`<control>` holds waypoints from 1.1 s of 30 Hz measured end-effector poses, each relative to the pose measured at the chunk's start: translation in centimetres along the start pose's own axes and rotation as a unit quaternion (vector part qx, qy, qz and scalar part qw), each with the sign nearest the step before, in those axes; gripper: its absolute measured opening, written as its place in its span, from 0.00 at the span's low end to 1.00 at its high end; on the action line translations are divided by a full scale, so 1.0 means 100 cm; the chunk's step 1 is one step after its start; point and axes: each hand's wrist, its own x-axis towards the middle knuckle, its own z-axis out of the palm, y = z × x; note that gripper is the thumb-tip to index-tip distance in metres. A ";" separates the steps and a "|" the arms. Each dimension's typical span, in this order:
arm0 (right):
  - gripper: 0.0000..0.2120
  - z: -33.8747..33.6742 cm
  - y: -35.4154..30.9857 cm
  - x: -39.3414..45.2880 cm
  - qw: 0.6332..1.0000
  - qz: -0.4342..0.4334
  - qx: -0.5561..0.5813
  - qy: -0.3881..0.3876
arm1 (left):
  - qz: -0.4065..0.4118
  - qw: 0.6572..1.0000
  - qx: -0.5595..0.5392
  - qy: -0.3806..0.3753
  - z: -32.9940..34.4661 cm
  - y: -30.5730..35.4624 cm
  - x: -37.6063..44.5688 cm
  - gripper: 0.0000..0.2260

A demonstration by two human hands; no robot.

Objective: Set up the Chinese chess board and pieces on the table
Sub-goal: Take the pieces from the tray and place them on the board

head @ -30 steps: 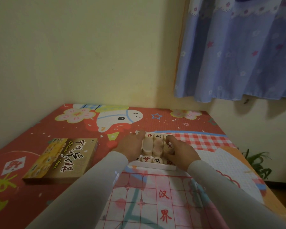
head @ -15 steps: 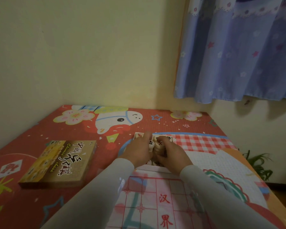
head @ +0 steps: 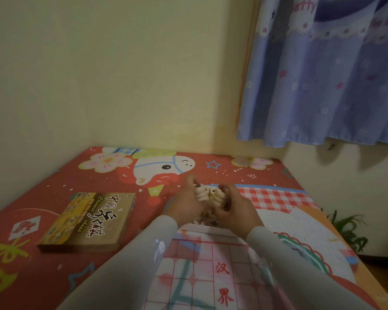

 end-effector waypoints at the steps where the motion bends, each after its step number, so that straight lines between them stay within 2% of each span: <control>1: 0.18 -0.004 -0.006 -0.002 1.000 -0.001 0.019 0.000 | -0.034 0.996 -0.087 0.006 -0.003 0.005 -0.005 0.20; 4: 0.19 -0.015 -0.026 -0.014 0.999 -0.007 0.032 -0.024 | -0.131 0.941 -0.310 0.028 -0.008 0.015 -0.022 0.21; 6: 0.21 -0.017 -0.037 -0.022 0.998 -0.019 0.027 -0.044 | -0.163 0.910 -0.379 0.028 -0.007 0.017 -0.031 0.16; 8: 0.21 -0.019 -0.049 -0.034 0.997 -0.036 0.017 -0.068 | -0.200 0.893 -0.401 0.043 -0.005 0.023 -0.044 0.03; 10: 0.23 -0.019 -0.060 -0.044 0.995 -0.046 0.004 -0.085 | -0.233 0.878 -0.415 0.054 0.000 0.028 -0.058 0.14; 11: 0.23 -0.019 -0.065 -0.050 0.995 -0.051 0.001 -0.090 | -0.238 0.873 -0.422 0.058 0.002 0.028 -0.065 0.16; 14: 0.24 -0.017 -0.081 -0.068 0.992 -0.083 -0.002 -0.094 | -0.267 0.860 -0.431 0.062 0.006 0.033 -0.085 0.18; 17: 0.23 -0.016 -0.094 -0.080 0.989 -0.111 -0.042 -0.091 | -0.284 0.833 -0.469 0.071 0.006 0.037 -0.100 0.17; 23: 0.31 -0.020 -0.104 -0.092 0.980 -0.093 -0.113 -0.133 | -0.318 0.784 -0.531 0.041 0.002 0.049 -0.122 0.17; 28: 0.24 -0.012 -0.099 -0.091 0.981 -0.064 -0.124 -0.135 | -0.326 0.780 -0.532 0.040 0.002 0.050 -0.133 0.18; 33: 0.16 -0.007 -0.099 -0.091 0.988 -0.060 -0.111 -0.091 | -0.321 0.766 -0.556 0.029 0.005 0.040 -0.131 0.15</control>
